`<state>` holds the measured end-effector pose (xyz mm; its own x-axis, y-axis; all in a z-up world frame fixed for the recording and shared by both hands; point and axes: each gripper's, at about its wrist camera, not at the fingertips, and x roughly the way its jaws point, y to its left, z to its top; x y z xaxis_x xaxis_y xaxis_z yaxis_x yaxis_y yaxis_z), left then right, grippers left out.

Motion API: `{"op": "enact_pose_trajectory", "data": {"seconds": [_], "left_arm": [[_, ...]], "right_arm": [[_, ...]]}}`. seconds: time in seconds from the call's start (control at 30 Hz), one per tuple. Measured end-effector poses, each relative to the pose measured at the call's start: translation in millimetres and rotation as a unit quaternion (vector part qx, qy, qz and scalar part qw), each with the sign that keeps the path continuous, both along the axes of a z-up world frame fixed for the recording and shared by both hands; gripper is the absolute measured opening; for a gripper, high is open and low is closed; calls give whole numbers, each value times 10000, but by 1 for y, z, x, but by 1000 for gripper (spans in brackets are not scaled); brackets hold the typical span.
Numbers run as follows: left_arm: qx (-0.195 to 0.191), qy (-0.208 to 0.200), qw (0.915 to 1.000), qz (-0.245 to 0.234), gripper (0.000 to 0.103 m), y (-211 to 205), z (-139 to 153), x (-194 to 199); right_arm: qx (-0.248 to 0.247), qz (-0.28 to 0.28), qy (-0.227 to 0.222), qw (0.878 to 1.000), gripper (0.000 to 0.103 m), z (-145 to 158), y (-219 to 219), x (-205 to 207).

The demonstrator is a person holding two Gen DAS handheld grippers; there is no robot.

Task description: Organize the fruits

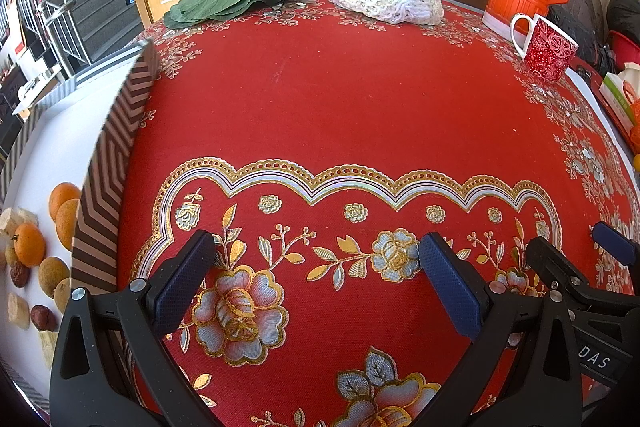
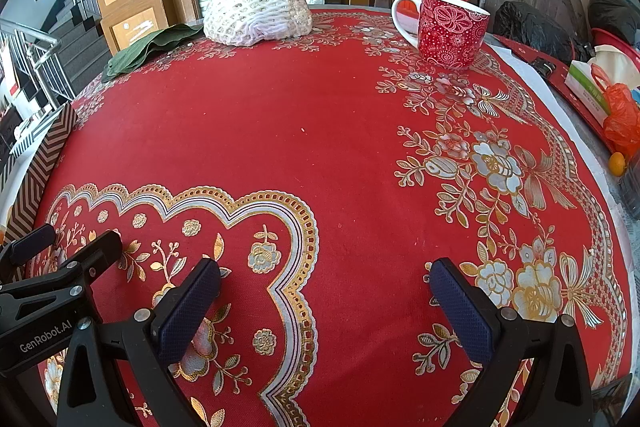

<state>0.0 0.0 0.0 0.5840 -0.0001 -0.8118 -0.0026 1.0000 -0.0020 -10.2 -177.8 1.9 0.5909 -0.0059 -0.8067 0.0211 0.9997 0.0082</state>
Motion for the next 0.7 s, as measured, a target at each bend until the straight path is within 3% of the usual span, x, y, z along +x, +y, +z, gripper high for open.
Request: {"op": "enact_pose_trajectory", "data": {"seconds": [0.7], "left_arm": [[4,0,10000,-87,103,-5,-1,2]], "right_arm": [[2,-2,2,10000,103,0,0,0]]}}
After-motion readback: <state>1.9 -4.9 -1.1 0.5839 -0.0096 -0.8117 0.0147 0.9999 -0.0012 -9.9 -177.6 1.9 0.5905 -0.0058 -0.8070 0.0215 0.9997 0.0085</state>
